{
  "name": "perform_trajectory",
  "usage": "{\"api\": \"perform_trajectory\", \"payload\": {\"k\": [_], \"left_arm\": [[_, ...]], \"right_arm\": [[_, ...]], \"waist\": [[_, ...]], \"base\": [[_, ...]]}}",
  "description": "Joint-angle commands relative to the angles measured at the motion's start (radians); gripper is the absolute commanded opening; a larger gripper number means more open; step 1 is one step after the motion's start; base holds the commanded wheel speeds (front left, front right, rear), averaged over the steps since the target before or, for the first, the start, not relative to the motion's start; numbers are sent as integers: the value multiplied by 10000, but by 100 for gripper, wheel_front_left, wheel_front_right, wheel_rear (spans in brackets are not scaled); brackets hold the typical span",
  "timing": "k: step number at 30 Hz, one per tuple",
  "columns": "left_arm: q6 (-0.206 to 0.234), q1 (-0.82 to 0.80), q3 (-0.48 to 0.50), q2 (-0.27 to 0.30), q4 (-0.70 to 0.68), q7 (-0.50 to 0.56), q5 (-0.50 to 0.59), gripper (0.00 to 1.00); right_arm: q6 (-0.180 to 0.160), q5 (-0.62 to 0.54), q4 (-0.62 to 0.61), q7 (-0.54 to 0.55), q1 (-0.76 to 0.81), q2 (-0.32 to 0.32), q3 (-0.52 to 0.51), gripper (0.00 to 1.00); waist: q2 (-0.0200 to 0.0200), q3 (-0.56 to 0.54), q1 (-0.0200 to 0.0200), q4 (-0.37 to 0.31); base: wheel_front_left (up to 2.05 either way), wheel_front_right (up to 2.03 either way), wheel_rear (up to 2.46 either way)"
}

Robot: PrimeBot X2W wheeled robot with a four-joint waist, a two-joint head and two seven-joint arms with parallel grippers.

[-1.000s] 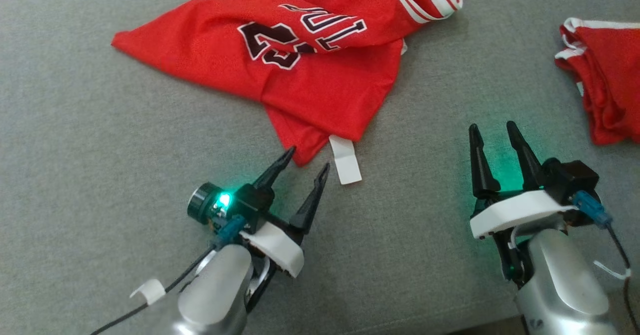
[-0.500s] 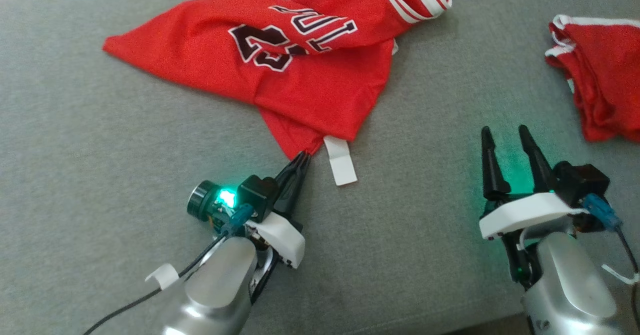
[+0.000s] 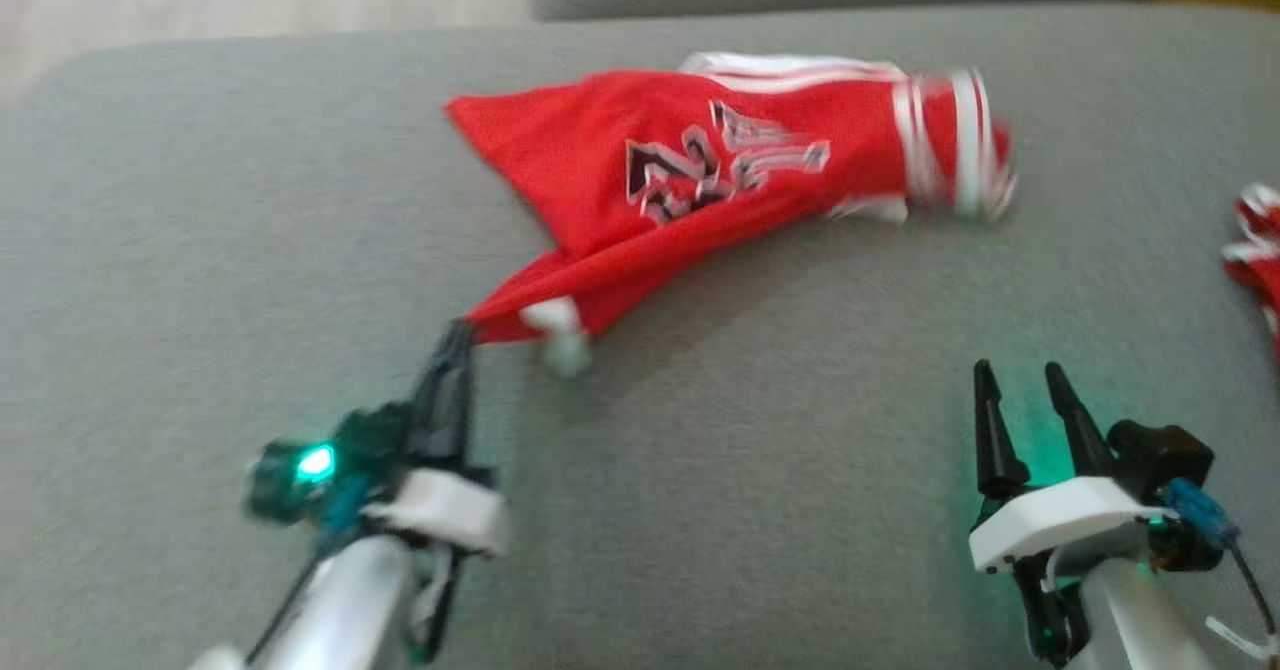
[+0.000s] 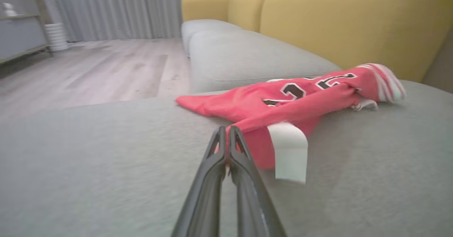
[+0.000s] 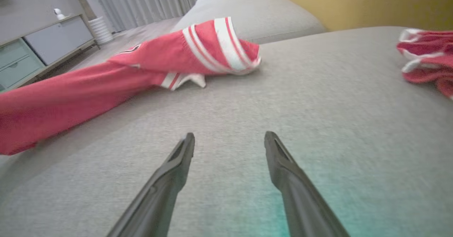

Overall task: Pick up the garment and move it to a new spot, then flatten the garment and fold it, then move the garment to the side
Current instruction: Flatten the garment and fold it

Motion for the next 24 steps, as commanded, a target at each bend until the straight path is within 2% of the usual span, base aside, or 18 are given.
{"api": "perform_trajectory", "payload": {"k": [1,4,5,6,7,17,24], "left_arm": [[107,68,698,347,-458,-51,73,0],[212,436,1387,604,-706,-51,187,0],[208,534,1546,641,-702,-51,225,4],[193,609,1678,655,-675,-51,268,64],[167,666,1782,644,-664,-51,321,100],[-225,1288,1950,-190,-924,-51,797,100],[-496,1468,1656,-372,-971,-51,929,100]], "right_arm": [[-9,66,-214,-111,-94,90,306,100],[-9,88,-138,-111,-95,116,381,100],[-9,85,-112,-111,-103,122,425,100],[-9,83,-90,-111,-112,126,459,100],[-9,74,-68,-111,-129,130,500,100],[-9,-312,485,-111,-835,22,792,100],[-9,-1035,1539,-82,-1861,-232,606,100]], "waist": [[0,-579,1,722],[0,-588,1,856],[0,-581,1,877],[0,-561,1,893],[0,-526,1,906],[0,-168,1,1359],[0,-2,1,1835]], "base": [[0,0,0],[0,0,0],[0,0,0],[0,0,0],[0,0,0],[0,0,0],[0,0,0]]}}
